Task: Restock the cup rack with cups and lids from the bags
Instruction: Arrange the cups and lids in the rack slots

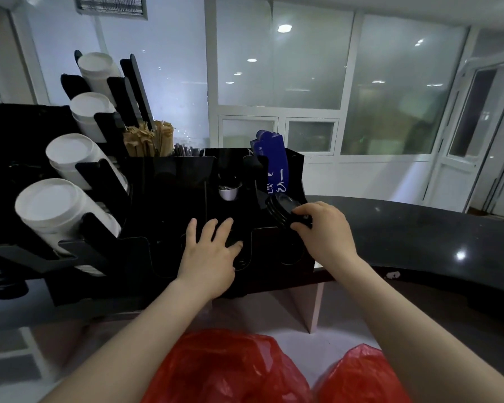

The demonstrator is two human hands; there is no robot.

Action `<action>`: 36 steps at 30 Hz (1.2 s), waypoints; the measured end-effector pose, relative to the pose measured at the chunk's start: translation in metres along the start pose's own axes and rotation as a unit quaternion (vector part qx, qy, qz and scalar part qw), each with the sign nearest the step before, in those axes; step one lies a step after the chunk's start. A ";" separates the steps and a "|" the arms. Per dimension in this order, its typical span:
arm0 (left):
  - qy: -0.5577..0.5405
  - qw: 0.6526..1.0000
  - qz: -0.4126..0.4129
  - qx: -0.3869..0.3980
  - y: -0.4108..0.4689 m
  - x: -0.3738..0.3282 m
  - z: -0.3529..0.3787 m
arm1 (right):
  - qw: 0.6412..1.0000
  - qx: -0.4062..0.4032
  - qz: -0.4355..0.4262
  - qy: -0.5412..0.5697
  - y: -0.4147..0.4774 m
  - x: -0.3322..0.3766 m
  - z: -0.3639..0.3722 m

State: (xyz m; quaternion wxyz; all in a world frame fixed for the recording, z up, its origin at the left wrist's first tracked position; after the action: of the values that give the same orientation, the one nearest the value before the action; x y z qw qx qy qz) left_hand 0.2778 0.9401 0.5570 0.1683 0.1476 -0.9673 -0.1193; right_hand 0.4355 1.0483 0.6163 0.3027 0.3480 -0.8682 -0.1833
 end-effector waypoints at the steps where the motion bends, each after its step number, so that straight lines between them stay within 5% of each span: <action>1: -0.014 1.000 -0.001 -0.002 0.000 0.000 -0.001 | 1.000 0.002 0.005 0.008 -0.001 -0.001 -0.002; 13: -0.221 0.970 -0.006 -0.101 -0.040 0.046 -0.027 | 0.997 -0.004 -0.003 0.078 -0.003 0.022 -0.004; 20: -0.182 0.979 -0.041 -0.085 -0.065 0.064 -0.014 | 0.991 0.036 -0.128 0.023 -0.007 0.092 0.026; 28: -0.157 0.983 -0.088 -0.033 -0.091 0.080 0.014 | 0.993 0.046 -0.102 -0.037 0.000 0.106 0.051; 36: -0.171 0.984 -0.048 -0.008 -0.097 0.077 0.021 | 0.990 0.035 -0.122 0.054 0.002 0.122 0.033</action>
State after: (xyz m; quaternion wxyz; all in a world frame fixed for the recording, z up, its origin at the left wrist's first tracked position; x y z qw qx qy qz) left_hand 0.2246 0.8290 0.5325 -0.0043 0.1701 -0.9726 -0.1585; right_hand 0.3432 0.9662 0.6414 0.3123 0.4713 -0.8073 -0.1690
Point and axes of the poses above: each hand's wrist, its own y-axis towards the middle knuckle, its own z-axis out of the palm, x = y × z, the point moved 8 cm from there along y, towards the middle knuckle, and after that the axes turned 8 degrees about x, right-handed, at the moved point
